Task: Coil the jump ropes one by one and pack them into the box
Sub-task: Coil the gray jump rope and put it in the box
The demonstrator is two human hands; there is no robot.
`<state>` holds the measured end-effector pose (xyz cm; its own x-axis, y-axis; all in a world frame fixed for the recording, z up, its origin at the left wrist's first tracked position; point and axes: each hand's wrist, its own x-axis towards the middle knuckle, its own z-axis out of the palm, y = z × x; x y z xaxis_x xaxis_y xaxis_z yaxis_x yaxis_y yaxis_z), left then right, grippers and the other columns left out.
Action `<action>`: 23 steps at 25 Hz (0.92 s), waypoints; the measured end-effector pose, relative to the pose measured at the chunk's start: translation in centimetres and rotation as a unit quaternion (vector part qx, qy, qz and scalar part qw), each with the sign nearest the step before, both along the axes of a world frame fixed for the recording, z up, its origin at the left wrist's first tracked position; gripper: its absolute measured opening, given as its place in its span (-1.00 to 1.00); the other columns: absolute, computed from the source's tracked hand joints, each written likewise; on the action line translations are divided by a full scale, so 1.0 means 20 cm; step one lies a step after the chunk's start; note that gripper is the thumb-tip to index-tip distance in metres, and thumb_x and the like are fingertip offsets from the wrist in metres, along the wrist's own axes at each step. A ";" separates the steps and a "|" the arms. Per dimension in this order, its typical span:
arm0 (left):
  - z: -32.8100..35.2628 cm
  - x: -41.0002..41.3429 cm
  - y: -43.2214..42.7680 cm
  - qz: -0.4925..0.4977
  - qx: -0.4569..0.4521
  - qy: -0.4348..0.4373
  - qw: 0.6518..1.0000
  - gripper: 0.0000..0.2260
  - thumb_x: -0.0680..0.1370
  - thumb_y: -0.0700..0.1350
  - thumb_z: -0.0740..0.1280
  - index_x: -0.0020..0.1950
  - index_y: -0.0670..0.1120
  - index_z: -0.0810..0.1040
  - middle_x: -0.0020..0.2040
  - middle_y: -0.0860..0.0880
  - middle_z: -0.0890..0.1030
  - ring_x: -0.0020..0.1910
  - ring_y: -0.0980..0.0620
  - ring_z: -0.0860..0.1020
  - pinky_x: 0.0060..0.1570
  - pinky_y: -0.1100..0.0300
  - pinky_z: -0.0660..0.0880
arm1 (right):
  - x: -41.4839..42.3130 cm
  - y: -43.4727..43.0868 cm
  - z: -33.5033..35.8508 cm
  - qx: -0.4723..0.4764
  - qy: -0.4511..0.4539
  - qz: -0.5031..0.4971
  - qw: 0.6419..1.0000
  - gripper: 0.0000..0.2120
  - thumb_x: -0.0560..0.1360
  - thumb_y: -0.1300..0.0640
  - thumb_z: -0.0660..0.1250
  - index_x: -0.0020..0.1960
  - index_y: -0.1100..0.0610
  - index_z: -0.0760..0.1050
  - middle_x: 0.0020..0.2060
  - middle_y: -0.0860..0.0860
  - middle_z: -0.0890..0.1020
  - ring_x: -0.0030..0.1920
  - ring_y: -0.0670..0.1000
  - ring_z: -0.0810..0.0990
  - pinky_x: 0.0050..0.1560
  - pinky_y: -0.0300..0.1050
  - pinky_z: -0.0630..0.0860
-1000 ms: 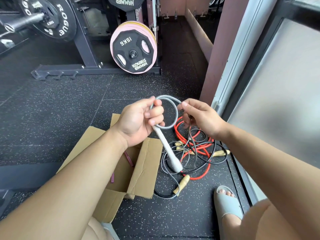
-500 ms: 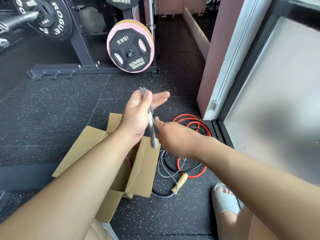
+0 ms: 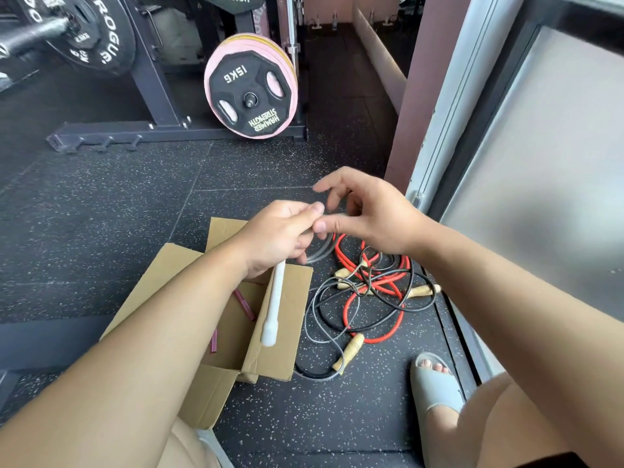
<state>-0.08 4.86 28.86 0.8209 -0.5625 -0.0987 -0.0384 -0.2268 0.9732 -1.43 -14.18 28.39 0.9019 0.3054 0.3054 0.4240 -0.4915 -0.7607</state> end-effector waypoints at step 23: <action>0.08 -0.02 0.03 -0.031 -0.122 0.172 0.977 -0.65 0.70 0.06 0.05 -0.20 -0.07 0.36 -0.50 0.07 0.20 -0.46 0.05 0.27 -0.25 0.15 0.19 | -0.01 0.01 0.04 0.042 0.016 -0.064 0.997 -0.61 0.56 -0.15 0.33 -0.20 0.15 0.61 -0.46 0.09 0.53 -0.41 -0.13 0.37 -0.41 -0.12 0.30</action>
